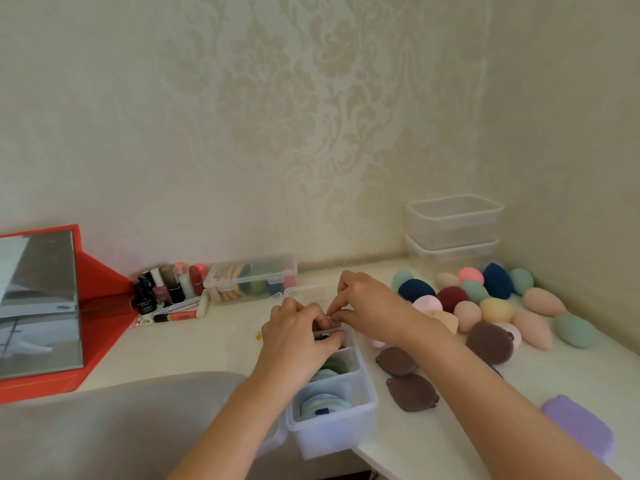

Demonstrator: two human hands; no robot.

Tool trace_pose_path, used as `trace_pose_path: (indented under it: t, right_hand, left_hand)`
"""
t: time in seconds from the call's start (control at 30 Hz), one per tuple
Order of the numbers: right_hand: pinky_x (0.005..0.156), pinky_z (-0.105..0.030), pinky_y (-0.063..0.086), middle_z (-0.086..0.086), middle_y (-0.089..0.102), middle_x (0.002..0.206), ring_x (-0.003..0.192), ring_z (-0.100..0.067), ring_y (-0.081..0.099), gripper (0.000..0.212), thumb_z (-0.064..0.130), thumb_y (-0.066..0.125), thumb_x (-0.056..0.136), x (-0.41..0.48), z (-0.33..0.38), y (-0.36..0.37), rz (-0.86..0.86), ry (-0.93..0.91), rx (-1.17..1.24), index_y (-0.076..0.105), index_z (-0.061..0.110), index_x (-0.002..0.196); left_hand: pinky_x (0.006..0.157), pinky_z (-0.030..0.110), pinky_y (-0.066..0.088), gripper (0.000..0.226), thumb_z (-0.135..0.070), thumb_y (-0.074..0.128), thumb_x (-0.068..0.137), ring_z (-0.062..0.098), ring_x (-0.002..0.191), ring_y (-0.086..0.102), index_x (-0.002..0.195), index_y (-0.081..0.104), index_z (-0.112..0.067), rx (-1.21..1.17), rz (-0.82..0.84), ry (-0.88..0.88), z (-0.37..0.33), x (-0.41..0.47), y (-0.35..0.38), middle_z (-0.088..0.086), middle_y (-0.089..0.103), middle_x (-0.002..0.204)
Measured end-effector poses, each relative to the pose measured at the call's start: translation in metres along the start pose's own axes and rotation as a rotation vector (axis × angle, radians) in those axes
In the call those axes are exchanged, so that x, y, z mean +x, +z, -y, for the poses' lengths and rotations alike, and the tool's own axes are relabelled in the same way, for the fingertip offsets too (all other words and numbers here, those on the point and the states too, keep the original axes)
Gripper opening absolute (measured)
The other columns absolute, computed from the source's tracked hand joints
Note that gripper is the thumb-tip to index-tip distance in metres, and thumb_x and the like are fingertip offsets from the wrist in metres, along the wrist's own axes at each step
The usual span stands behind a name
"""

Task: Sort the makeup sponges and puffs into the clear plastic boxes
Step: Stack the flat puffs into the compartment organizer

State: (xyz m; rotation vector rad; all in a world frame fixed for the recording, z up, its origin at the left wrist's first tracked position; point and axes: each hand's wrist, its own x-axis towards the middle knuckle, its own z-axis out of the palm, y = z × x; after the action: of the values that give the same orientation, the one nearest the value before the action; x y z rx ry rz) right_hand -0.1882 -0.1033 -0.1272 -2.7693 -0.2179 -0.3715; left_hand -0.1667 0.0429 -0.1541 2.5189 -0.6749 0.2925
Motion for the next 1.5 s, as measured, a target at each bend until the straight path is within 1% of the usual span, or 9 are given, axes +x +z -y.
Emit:
trace_pose_path:
  t: [0.13,0.3,0.47,0.57,0.7,0.97,1.13,1.33,1.5]
  right_hand:
    - [0.087,-0.032,0.041,-0.004,0.049,0.104,0.100,-0.018,0.044,0.024,0.026,0.055,0.094,-0.004,0.003,0.004,0.006,-0.002,-0.050,0.071,0.018,0.109]
    - [0.065,-0.022,0.036,0.007,0.053,0.085,0.079,-0.010,0.050,0.016,0.030,0.067,0.085,-0.019,-0.008,-0.014,-0.146,0.156,0.100,0.070,0.016,0.092]
    - [0.065,-0.021,0.045,0.009,0.063,0.078,0.079,-0.013,0.060,0.009,0.026,0.073,0.077,-0.042,-0.045,-0.043,0.171,0.410,0.074,0.067,0.027,0.070]
    - [0.066,-0.020,0.043,0.012,0.052,0.083,0.081,-0.011,0.054,0.012,0.025,0.074,0.077,-0.048,-0.042,-0.048,0.346,0.422,-0.007,0.070,0.031,0.087]
    - [0.071,-0.027,0.047,0.004,0.058,0.101,0.085,-0.015,0.055,0.044,0.024,0.077,0.075,-0.045,-0.032,-0.034,0.421,0.363,-0.118,0.063,0.020,0.117]
    - [0.082,-0.035,0.053,-0.003,0.059,0.117,0.098,-0.022,0.060,0.049,0.022,0.077,0.074,-0.043,-0.036,-0.020,0.457,0.334,-0.149,0.060,0.016,0.120]
    - [0.076,-0.030,0.050,-0.002,0.055,0.119,0.103,-0.021,0.056,0.048,0.022,0.075,0.077,-0.043,-0.033,-0.021,0.483,0.288,-0.162,0.061,0.021,0.123]
    - [0.075,-0.031,0.040,0.002,0.049,0.101,0.099,-0.019,0.048,0.033,0.020,0.077,0.074,-0.043,-0.030,-0.024,0.391,0.274,-0.163,0.059,0.018,0.101]
    - [0.059,-0.019,0.030,0.012,0.050,0.076,0.067,-0.005,0.047,0.015,0.020,0.073,0.080,-0.042,-0.035,-0.033,0.311,0.280,0.031,0.058,0.022,0.081]
  left_hand:
    - [0.096,0.032,0.037,0.030,-0.045,0.063,0.082,0.012,0.103,0.049,0.106,0.054,-0.030,-0.030,-0.019,0.058,-0.001,-0.003,-0.002,-0.010,0.046,0.100]
    - [0.101,0.037,0.038,0.027,-0.038,0.060,0.087,0.011,0.104,0.059,0.112,0.065,-0.030,-0.123,0.027,0.074,0.000,-0.007,-0.005,-0.010,0.066,0.109]
    - [0.101,0.034,0.037,0.033,-0.038,0.059,0.089,0.012,0.106,0.056,0.119,0.064,-0.028,-0.088,-0.024,0.086,0.004,-0.009,-0.004,-0.006,0.059,0.114]
    - [0.100,0.030,0.041,0.029,-0.036,0.058,0.089,0.009,0.105,0.059,0.115,0.067,-0.027,-0.112,0.043,0.090,0.002,-0.009,-0.006,-0.009,0.066,0.113]
    - [0.088,0.028,0.047,0.024,-0.032,0.051,0.093,0.012,0.094,0.062,0.104,0.072,-0.032,-0.050,0.172,0.129,-0.003,-0.008,-0.009,-0.007,0.070,0.099]
    - [0.093,0.030,0.046,0.031,-0.043,0.053,0.090,0.012,0.105,0.057,0.118,0.058,-0.029,0.011,0.195,0.074,-0.002,-0.013,-0.010,-0.007,0.061,0.115]
    - [0.081,0.022,0.045,0.048,-0.051,0.068,0.077,0.006,0.095,0.056,0.116,0.049,-0.030,-0.035,0.165,0.025,-0.002,-0.013,-0.021,-0.012,0.056,0.106]
    - [0.076,0.018,0.037,0.037,-0.043,0.069,0.080,0.004,0.096,0.053,0.111,0.056,-0.028,-0.064,0.122,0.062,0.009,0.007,-0.035,-0.011,0.057,0.107]
    - [0.079,0.013,0.042,0.009,-0.026,0.064,0.088,-0.002,0.090,0.059,0.093,0.069,-0.030,-0.153,0.214,0.091,0.016,0.011,-0.023,-0.017,0.068,0.093]
